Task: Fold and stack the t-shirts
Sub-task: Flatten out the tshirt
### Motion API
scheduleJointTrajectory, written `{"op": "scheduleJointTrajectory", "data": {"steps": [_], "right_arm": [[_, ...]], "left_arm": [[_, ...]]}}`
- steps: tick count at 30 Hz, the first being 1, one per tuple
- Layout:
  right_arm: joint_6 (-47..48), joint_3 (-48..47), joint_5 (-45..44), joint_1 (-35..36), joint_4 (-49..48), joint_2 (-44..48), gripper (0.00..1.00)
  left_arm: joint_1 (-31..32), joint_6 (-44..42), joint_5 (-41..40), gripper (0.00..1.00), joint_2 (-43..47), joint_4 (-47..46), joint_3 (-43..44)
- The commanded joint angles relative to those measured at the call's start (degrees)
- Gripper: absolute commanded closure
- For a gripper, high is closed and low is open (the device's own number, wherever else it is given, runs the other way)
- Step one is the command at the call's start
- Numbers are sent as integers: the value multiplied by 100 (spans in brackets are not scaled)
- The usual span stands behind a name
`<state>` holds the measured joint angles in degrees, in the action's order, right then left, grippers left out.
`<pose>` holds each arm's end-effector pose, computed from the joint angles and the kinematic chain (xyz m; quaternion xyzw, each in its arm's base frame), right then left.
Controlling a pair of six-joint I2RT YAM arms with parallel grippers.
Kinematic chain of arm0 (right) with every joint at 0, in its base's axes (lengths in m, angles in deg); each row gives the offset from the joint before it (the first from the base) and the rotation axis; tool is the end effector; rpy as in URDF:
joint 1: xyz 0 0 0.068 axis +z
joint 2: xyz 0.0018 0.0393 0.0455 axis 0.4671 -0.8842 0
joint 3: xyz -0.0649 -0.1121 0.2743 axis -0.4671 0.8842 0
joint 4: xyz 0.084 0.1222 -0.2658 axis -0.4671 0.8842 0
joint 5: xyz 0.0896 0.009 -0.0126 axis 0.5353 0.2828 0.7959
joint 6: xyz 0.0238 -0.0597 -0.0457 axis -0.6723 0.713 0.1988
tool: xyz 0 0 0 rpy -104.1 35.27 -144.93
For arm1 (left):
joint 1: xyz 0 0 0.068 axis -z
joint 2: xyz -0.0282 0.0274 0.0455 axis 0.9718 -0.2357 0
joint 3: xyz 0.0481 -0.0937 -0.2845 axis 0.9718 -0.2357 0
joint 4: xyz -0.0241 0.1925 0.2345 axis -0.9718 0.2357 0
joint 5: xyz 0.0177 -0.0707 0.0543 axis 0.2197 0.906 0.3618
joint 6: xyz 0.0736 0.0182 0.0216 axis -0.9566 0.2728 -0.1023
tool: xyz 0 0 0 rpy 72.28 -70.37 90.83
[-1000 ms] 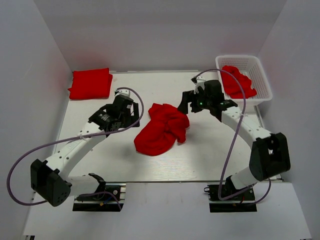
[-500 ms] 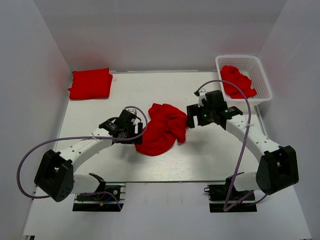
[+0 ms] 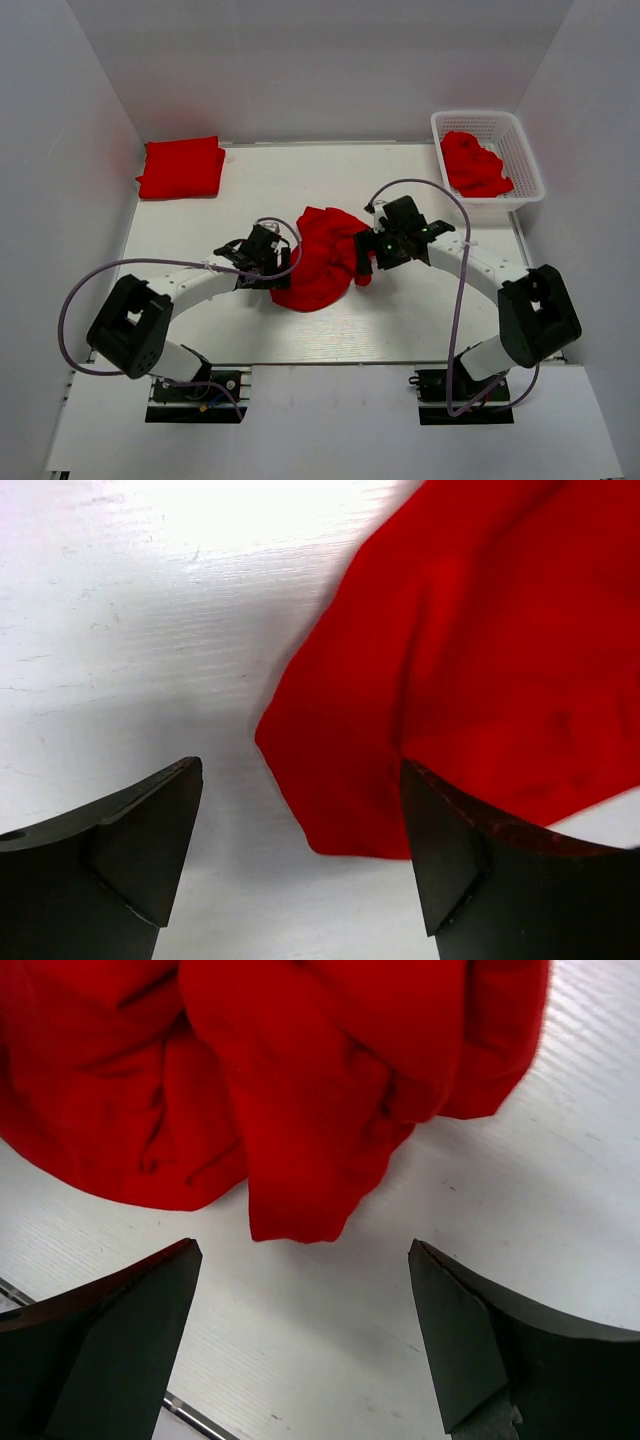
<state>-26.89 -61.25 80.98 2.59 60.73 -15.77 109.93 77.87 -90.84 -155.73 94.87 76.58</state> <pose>0.3009 0.1907 0.2030 -0.2059 0.9209 0.1862 0.2736 0.2585 -0.1614 0.1461 0.0328 0.9696 -0.0680 0.2326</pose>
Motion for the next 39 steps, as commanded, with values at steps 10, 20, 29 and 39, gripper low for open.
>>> {"op": "scheduleJointTrajectory", "data": {"steps": [10,20,29,39], "right_arm": [[-563,282,-468,332,-828,-638,32],[-1074,81,-2443,288,-600,362,100],[-266,-1351,-4636,173,-345,1830,100],[1437,-2960,-6218,121,-1230,2639,100]], "left_arm": [[116,-45,159,44,-773,-894,-99],[-16,-116,-803,100,-134,-571,585],[-16,-1266,-3451,100,1555,-95,2642],[-16,-2786,-4656,100,2424,-946,3837]]}}
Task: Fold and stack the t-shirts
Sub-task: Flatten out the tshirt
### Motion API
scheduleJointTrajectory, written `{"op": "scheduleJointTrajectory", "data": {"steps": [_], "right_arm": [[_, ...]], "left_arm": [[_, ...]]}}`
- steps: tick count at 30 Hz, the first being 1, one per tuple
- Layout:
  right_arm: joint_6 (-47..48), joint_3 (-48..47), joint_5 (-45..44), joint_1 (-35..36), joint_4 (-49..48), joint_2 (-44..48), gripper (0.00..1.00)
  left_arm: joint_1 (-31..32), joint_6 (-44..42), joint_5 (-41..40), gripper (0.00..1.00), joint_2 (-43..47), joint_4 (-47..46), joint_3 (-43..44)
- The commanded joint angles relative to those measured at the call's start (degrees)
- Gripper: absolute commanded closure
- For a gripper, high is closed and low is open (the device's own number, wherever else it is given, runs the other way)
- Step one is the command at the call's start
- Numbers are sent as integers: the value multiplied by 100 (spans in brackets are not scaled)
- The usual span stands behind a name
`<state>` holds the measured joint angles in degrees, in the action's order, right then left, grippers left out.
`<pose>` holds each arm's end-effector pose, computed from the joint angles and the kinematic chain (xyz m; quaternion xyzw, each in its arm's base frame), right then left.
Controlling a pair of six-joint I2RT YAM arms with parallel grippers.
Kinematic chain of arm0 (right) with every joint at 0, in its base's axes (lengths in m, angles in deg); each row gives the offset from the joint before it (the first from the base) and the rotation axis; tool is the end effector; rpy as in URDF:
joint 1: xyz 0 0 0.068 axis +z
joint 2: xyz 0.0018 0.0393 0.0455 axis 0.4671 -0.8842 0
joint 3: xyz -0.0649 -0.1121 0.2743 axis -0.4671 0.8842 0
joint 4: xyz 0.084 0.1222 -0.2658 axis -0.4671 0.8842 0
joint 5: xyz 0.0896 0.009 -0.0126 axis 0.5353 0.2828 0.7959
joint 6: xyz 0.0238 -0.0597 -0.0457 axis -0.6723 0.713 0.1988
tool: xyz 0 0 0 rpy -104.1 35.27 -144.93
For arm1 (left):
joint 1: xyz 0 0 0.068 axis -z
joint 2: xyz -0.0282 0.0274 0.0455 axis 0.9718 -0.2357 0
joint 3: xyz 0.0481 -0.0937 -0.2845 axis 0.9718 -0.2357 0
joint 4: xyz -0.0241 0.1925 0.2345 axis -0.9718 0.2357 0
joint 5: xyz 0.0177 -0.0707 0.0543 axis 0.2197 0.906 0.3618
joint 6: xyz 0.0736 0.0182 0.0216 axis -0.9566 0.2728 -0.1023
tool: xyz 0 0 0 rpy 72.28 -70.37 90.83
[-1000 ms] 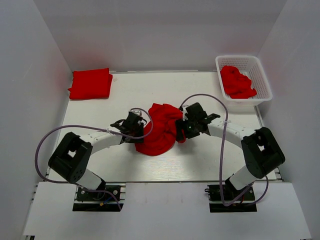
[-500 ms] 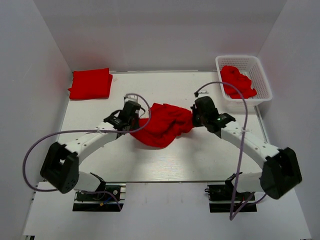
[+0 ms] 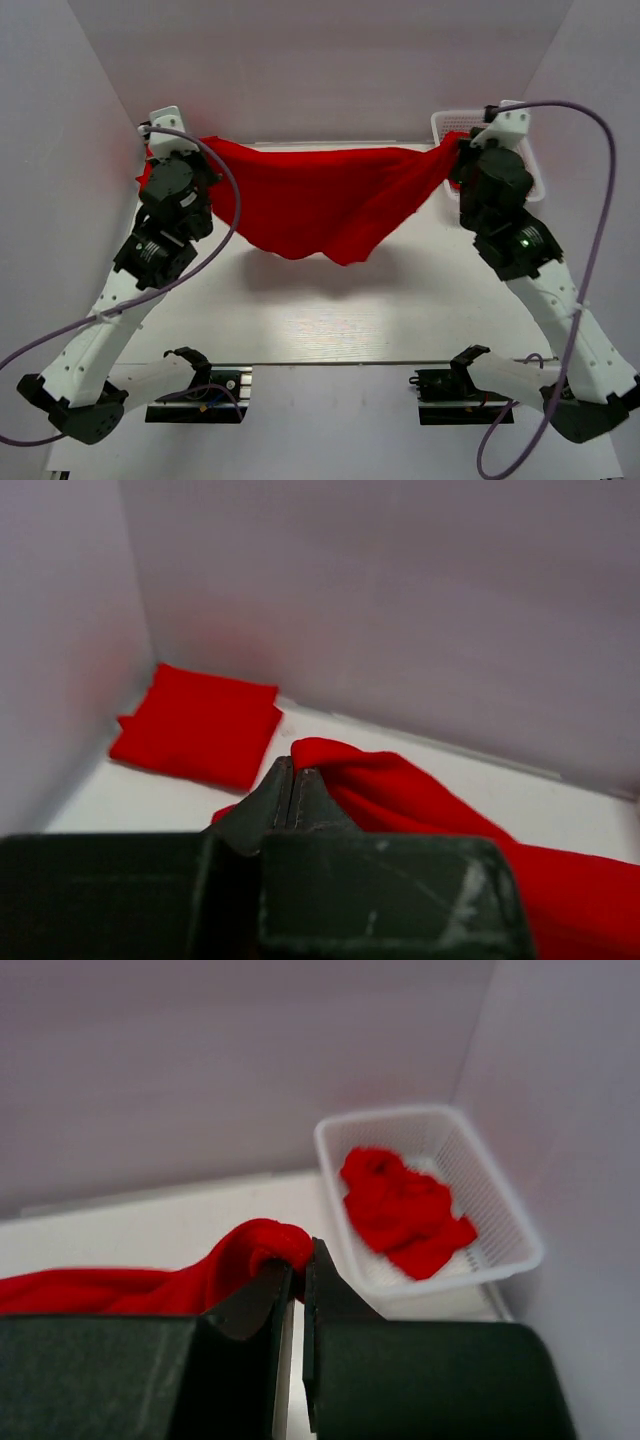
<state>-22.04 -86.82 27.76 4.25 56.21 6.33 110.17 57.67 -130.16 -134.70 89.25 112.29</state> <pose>0.2467 0.1002 0.5191 0.0899 0.7028 -0.0452 0.7042 0.2362 -0.0992 0.5170 -0.1237 0.6981 0.0321 0.7045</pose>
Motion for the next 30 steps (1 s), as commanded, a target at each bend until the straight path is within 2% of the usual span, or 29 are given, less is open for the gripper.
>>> {"op": "scheduleJointTrajectory", "data": {"steps": [1,4,9,12,21,25,28,30], "right_arm": [[1242,-412,-914,-28,-920,508,100],[1605,-614,-766,-19,-1184,895,100],[1781,-1220,-475,-10,-720,1361,100],[1693,-1860,357,-2,-228,1720,100],[1535,-1995,1292,-2,344,2038,100],[1377,-1512,1258,-2,240,1863,100],[1140,-329,924,-11,-286,1749,100],[738,304,591,-28,-411,1468,100]], "left_arm": [[-40,-934,-785,100,445,-517,319],[-40,-1461,-786,100,911,-782,547],[-40,-1796,-252,100,1289,-634,1215],[-40,-1797,179,100,1447,-475,1689],[-40,-1727,655,100,1439,-88,2077],[12,-1569,560,100,1089,-35,1867],[65,-1201,199,100,904,-88,1200],[13,-640,-178,100,606,130,646]]}}
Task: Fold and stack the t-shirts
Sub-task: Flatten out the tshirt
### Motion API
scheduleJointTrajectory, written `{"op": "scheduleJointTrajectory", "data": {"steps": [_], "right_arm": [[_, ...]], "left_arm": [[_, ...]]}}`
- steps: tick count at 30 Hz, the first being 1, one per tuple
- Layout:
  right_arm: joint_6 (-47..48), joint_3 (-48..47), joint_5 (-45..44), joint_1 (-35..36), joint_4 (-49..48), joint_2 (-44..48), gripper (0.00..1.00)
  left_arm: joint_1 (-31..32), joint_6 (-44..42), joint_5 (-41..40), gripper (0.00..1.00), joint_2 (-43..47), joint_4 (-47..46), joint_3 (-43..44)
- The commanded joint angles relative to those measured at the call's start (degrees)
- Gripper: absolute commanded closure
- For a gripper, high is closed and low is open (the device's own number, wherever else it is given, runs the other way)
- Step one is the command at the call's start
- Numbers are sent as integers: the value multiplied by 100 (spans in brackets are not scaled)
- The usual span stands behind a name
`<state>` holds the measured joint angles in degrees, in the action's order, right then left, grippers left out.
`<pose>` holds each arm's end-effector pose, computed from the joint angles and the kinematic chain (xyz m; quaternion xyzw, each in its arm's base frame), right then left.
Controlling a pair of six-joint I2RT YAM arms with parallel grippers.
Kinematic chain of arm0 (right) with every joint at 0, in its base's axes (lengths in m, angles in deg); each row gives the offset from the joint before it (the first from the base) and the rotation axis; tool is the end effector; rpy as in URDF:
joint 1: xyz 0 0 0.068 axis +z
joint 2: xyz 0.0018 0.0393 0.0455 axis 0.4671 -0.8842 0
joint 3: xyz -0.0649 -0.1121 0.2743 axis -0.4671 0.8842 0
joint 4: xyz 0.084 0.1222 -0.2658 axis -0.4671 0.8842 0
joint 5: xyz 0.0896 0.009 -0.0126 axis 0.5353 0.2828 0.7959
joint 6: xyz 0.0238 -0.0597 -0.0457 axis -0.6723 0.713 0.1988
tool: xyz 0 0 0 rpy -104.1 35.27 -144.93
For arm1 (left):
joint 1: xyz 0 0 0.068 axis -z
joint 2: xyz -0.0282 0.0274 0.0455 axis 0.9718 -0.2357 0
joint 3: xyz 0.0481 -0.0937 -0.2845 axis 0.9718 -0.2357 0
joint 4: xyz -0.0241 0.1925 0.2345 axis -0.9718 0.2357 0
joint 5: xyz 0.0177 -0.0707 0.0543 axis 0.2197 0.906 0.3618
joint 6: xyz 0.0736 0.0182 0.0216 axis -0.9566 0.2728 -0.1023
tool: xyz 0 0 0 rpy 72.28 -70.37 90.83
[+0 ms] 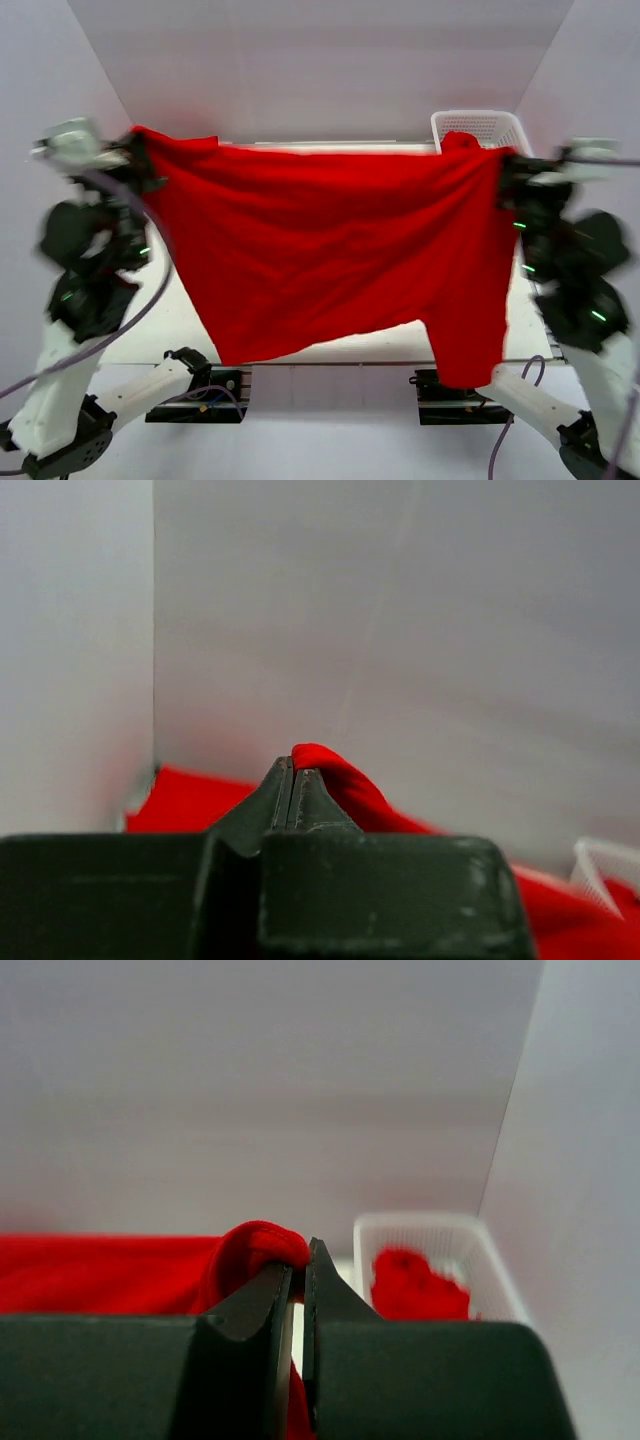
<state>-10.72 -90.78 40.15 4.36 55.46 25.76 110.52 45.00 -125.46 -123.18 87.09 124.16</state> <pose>0.1047 0.0252 0.6025 0.0297 0.5704 0.0319 0.8202 0.1209 -0.0276 0.6263 -0.1159 0.5730 -0.0140 0.8112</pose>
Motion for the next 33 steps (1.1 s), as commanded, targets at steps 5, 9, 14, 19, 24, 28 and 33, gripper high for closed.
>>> {"op": "scheduleJointTrajectory", "data": {"steps": [5,9,14,19,24,28,33], "right_arm": [[-1531,1915,-519,-83,-573,-1397,100],[-1645,2146,-527,-389,-837,-3327,100],[-1627,1453,-238,-917,-1119,-5159,100],[-1531,33,360,-1427,-953,-6869,100],[-1531,-1463,563,-1664,-391,-7990,79],[-1339,-2318,659,-1753,22,-8368,32],[-1092,-2504,992,-1744,226,-8062,10]], "left_arm": [[-189,2273,-710,100,-1635,699,-1868],[-742,2889,-554,100,-3137,779,-2089],[-1472,2943,114,100,-5141,461,-1230],[-2043,2943,510,100,-7582,1199,946],[-2290,2636,1010,86,-8675,1420,2391],[-2500,2198,1519,19,-8818,1368,3043],[-2501,1757,2013,0,-8362,1297,3044]]}}
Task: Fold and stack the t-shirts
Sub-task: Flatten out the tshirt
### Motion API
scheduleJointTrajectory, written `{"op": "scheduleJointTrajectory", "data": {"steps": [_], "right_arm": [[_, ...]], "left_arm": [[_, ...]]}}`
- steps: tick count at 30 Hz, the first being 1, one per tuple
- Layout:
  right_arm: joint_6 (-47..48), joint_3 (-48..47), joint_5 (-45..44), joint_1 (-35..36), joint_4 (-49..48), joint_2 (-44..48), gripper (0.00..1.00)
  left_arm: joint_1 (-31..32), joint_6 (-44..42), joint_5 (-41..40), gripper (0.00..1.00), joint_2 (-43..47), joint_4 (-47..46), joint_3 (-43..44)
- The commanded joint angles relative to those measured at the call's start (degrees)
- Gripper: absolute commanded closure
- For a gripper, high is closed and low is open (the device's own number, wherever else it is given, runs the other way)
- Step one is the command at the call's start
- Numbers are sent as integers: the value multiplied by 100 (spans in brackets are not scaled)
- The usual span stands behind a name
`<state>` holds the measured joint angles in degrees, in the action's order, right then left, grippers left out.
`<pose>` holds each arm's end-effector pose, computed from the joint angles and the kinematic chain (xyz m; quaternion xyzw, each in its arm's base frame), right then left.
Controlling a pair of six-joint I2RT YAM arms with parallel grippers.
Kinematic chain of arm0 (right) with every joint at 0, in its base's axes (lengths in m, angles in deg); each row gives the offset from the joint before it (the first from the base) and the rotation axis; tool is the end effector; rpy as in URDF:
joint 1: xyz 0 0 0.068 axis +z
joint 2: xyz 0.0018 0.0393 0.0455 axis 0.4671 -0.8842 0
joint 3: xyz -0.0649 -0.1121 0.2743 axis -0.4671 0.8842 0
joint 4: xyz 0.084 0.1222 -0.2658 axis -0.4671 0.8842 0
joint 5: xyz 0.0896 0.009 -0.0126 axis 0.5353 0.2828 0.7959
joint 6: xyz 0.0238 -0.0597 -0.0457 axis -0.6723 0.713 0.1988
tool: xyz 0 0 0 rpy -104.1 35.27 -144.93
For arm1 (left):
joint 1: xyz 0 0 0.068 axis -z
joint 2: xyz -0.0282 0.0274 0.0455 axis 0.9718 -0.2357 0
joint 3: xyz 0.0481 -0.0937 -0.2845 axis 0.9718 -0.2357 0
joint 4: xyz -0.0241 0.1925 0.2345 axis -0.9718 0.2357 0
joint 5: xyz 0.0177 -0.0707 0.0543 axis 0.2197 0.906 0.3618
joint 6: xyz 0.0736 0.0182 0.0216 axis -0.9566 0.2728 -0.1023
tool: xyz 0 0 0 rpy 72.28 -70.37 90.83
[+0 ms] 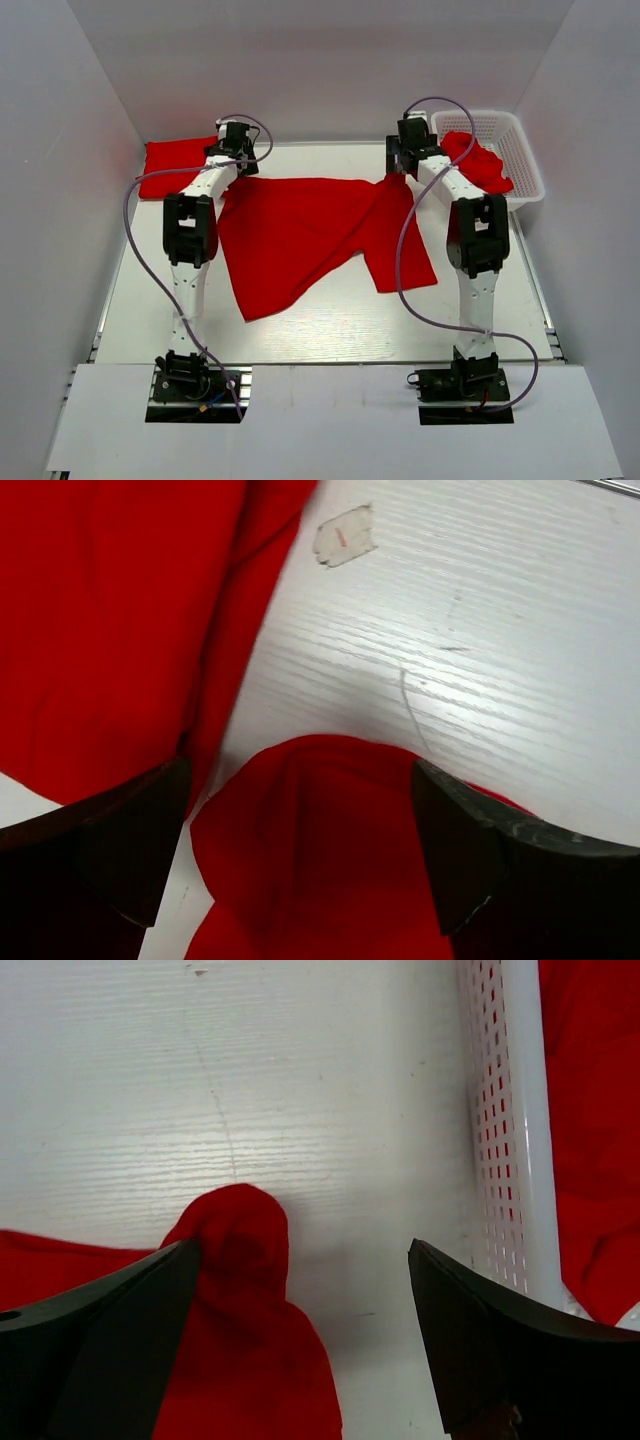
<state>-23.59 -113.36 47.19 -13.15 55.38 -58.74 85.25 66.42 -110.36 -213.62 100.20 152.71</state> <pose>0.5847 0.1253 0.2191 0.0180 0.8842 -0.1064 0.4545 0.6208 -0.0663 0.1590 -0.1397 0.9068 0.1380 0.3731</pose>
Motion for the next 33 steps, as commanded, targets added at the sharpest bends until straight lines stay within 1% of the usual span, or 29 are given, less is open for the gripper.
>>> {"op": "scheduleJointTrajectory", "data": {"steps": [1,2,3,5,6,7,8,9,10,12,13,14,15,16,17,18,19,20,21,22,24,25,26,27,28,30,33], "right_arm": [[179,-203,351,7,269,545,10],[161,-159,412,7,400,643,10],[109,-63,630,15,445,948,10],[73,192,755,16,603,1187,10],[56,506,938,33,638,1554,10],[21,631,949,50,691,1679,10],[20,763,1027,25,717,1785,10],[38,1173,1019,33,700,2152,10],[-41,1325,1054,33,709,2268,10],[-102,1737,1063,7,814,2629,10],[-225,2045,1115,24,823,3021,10],[-261,2404,1124,16,815,3156,10],[-348,2591,1151,33,745,3314,10],[-453,3115,1281,16,709,3742,10],[-524,3277,1283,-11,657,3885,10],[-681,3426,1257,-2,665,4026,10],[-744,3836,1239,-2,682,4393,10],[-1058,4389,1369,-2,622,4884,10],[-1061,4394,1371,-2,621,4889,10],[-1191,4525,1423,7,491,5002,10],[-1403,5148,1503,-2,297,5572,10],[-1404,5150,1503,-2,252,5574,10],[-1421,5376,1476,-11,226,5818,10],[-1430,5466,1441,-20,191,5873,10],[-1439,5510,1424,-20,182,5943,10],[-1491,5746,1310,-2,173,6153,10],[-1553,5897,1265,-11,155,6137,10]], "left_arm": [[26,-438,590,0,805,56,120],[26,-438,757,0,1111,56,119],[26,-517,854,0,1288,135,-46],[26,-605,1117,0,1639,206,-240],[26,-605,1179,0,1989,301,-459],[26,-605,1258,0,2123,581,-522],[26,-553,1503,0,2220,801,-523],[26,-553,1618,0,2326,1030,-523],[-27,-483,1689,0,2562,1441,-523],[-27,-368,1891,0,2896,1751,-977],[42,-298,1979,0,3124,1753,-1267],[95,-298,1928,0,3683,1596,-2027],[96,-228,1927,0,4011,1455,-2443],[96,-106,2119,0,4284,1332,-2822],[96,61,2251,0,4539,1261,-3530],[96,341,2348,0,5038,1156,-3903],[96,474,2401,0,5312,1094,-4254],[157,632,2698,0,6081,1006,-5441],[157,634,2701,0,6088,1006,-5453],[157,712,2701,0,6558,1006,-5714],[157,879,2954,0,7122,1006,-6740],[210,880,3077,0,7126,1066,-6745],[210,967,3192,0,7378,1119,-7146],[210,1029,3254,0,7511,1189,-7332],[210,1029,3481,0,7643,1242,-7526],[263,1169,3552,0,8011,1312,-8114],[333,1302,3728,0,8215,1244,-8327]]}}
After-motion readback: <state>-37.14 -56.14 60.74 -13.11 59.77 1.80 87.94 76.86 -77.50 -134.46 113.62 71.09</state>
